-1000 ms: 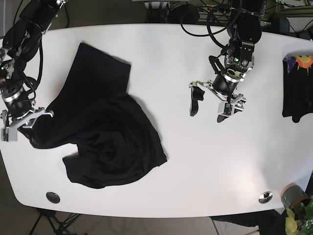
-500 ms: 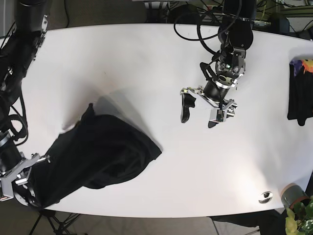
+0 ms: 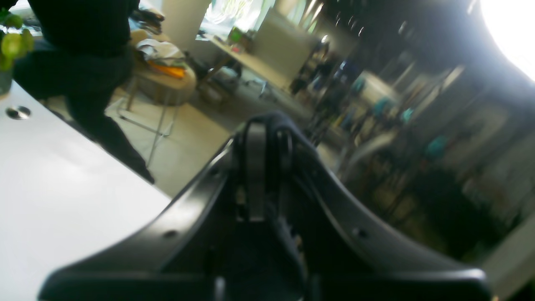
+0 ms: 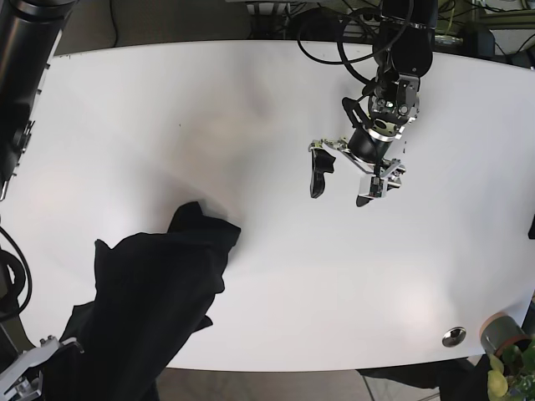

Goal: Fold the T-shirt properly

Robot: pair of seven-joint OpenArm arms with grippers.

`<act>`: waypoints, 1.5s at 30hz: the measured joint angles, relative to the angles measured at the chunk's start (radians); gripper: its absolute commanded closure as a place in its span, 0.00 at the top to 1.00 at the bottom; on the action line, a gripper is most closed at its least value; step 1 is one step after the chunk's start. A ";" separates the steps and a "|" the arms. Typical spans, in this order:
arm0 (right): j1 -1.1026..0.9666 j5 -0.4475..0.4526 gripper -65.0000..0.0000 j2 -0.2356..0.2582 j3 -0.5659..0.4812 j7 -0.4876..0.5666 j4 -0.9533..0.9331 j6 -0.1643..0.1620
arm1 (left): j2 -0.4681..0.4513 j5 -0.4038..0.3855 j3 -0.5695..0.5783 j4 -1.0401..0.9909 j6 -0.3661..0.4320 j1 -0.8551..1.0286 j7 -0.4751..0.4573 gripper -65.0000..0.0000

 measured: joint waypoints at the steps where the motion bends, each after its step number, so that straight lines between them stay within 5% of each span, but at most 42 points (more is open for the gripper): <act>1: 0.039 0.001 0.03 0.000 -0.026 0.002 -0.011 0.000 | 0.000 0.000 0.001 0.000 0.000 0.003 0.002 0.83; 7: 0.238 0.003 0.03 -0.002 -0.157 0.005 -0.111 0.001 | -0.001 0.001 0.006 0.022 -0.008 0.006 0.007 0.83; 24: 0.243 -0.004 0.03 -0.034 -0.218 0.005 -0.188 0.003 | -0.082 0.008 0.200 0.040 -0.296 -0.004 0.007 0.83; 45: 0.183 -0.049 0.03 -0.035 -0.214 0.005 -0.188 0.002 | 0.038 0.019 0.237 -0.185 -0.304 -0.084 0.011 0.83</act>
